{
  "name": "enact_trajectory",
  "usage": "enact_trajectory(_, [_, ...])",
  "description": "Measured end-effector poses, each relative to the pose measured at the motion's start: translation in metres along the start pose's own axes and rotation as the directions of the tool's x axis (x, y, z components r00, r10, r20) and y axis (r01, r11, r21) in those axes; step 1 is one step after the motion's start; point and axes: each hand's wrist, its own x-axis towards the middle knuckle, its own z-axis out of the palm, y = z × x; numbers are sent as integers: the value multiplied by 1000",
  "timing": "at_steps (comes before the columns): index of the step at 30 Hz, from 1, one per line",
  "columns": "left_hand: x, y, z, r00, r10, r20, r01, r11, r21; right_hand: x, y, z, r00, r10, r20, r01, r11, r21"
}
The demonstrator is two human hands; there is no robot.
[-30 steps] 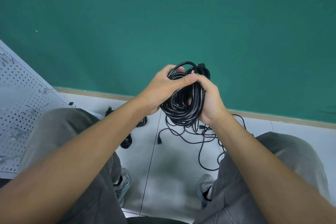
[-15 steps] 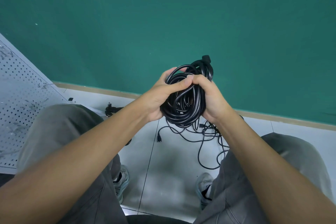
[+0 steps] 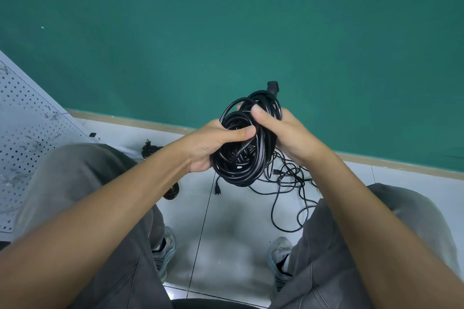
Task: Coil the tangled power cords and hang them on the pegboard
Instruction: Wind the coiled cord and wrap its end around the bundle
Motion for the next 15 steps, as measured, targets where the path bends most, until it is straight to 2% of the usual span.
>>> enact_trajectory(3, [3, -4, 1, 999, 8, -38, -9, 1000, -15, 3, -1, 3, 992, 113, 46, -122, 931, 345])
enact_trajectory(5, [3, -7, 1, 998, 11, -54, -12, 1000, -12, 6, 1, 4, 984, 176, 11, -158, 856, 493])
enact_trajectory(9, [0, -12, 3, 997, 31, -77, -33, 999, -30, 10, 8, 8, 975, 196, -104, -108, 828, 550])
enact_trajectory(12, [-1, -15, 5, 996, 49, -77, -52, 998, -43, 15, 7, 2, 946, 197, -259, 20, 760, 649])
enact_trajectory(15, [-2, -18, 7, 995, 61, -83, -65, 997, -45, 16, 2, -11, 912, 193, -362, 115, 726, 678])
